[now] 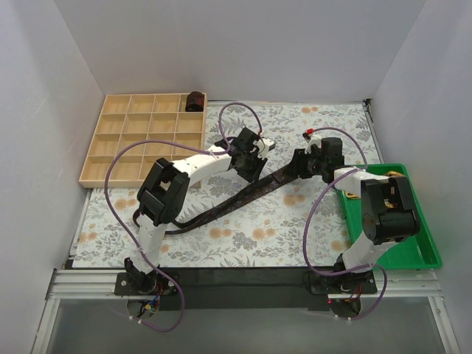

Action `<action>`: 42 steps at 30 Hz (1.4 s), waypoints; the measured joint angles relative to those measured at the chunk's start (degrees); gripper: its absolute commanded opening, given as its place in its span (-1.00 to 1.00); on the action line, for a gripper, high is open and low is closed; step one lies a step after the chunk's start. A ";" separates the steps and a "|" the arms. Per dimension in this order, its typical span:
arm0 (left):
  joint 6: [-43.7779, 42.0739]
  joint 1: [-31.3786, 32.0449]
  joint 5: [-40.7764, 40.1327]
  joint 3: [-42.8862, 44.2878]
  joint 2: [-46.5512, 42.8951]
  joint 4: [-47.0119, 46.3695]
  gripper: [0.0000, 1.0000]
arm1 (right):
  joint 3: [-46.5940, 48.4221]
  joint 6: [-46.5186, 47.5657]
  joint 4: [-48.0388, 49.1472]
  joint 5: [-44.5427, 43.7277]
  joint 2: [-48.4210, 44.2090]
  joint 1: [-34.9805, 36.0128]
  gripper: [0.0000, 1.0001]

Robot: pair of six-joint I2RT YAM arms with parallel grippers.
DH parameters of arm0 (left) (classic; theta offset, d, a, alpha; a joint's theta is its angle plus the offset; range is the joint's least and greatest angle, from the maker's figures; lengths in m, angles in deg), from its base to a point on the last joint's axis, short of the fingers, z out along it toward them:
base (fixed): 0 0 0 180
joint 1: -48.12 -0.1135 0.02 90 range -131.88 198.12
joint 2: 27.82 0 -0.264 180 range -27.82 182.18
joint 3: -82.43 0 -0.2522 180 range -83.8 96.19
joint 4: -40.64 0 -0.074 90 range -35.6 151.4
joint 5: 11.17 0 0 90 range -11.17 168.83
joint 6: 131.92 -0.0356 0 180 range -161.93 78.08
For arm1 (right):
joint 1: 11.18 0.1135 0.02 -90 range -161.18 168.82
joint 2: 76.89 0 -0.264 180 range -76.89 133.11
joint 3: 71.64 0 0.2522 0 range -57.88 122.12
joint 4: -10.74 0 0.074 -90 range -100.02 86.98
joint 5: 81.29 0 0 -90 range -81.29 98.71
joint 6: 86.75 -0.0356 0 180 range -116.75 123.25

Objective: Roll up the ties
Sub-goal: Flatten the tie

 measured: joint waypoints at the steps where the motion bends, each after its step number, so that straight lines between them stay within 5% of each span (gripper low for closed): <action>1: -0.02 0.00 -0.09 0.00 0.37 -0.02 -0.63 | 0.00 0.02 0.00 0.00 0.07 0.24 -0.14; 18: -0.39 -0.02 -0.15 3.74 4.37 1.79 -1.00 | 2.95 0.42 0.46 0.44 5.77 1.20 -0.45; 28: -0.35 -0.02 3.19 8.85 5.55 6.64 -1.00 | 3.54 0.42 1.40 2.21 8.07 1.81 -0.47; 37: -0.28 -0.09 3.65 10.73 8.31 9.68 -1.00 | 3.54 0.39 1.55 3.52 8.61 2.16 -0.97; 42: -0.09 -0.20 4.59 10.73 8.31 9.90 -1.00 | 3.54 0.11 1.75 3.96 8.63 2.16 -0.97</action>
